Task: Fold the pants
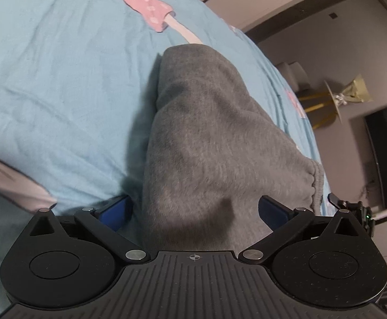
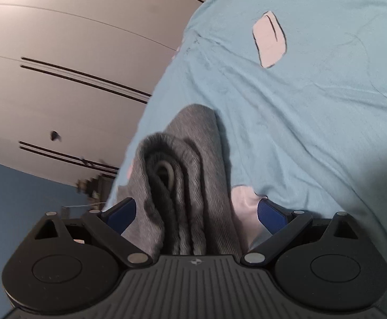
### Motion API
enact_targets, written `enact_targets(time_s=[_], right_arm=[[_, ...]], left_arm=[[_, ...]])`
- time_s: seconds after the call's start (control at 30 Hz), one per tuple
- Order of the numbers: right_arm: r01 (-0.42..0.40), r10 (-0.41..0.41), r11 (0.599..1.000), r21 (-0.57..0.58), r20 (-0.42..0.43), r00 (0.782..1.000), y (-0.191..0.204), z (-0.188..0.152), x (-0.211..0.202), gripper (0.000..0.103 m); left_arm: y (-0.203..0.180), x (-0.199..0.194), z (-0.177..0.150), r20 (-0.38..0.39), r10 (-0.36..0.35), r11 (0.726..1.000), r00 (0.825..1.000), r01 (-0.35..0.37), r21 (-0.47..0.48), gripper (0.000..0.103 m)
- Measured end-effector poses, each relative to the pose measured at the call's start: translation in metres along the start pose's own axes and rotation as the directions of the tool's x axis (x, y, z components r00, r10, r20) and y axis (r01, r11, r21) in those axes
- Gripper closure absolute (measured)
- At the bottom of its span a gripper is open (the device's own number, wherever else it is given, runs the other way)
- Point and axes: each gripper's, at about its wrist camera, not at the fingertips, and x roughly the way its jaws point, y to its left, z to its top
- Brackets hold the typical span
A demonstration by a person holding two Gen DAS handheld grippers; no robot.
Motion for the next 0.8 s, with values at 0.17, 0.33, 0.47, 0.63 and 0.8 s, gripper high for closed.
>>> enact_targets(time_s=[0.17,0.33,0.47,0.63,0.8], right_arm=[[-0.1,0.098,0.995,-0.025,-0.089,0.991,0.006,0.008,0.026,0.005],[-0.109,0.094,0.99,-0.089,-0.157,0.983,0.021,0.011,0.057,0.004],[-0.073,0.029,0.973,-0.218,-0.199,0.98,0.038,0.004,0.069,0.006],[-0.041,-0.005,0.971,-0.236,-0.192,0.981,0.044,0.0,0.066,0.032],[-0.076,0.028,0.971,-0.229,-0.207,0.978,0.037,0.0,0.071,0.028]], left_arm=[[-0.002,0.014,0.005,-0.032,-0.078,0.997,0.996,0.079,0.017,0.0],[-0.005,0.028,0.009,-0.068,-0.143,0.988,0.987,0.146,0.049,0.0],[-0.011,0.036,0.011,-0.074,-0.158,0.985,0.985,0.162,0.056,0.0],[-0.009,0.044,0.016,-0.071,-0.191,0.981,0.979,0.192,0.015,0.0],[-0.018,0.056,0.017,-0.093,-0.153,0.982,0.984,0.161,0.095,0.0]])
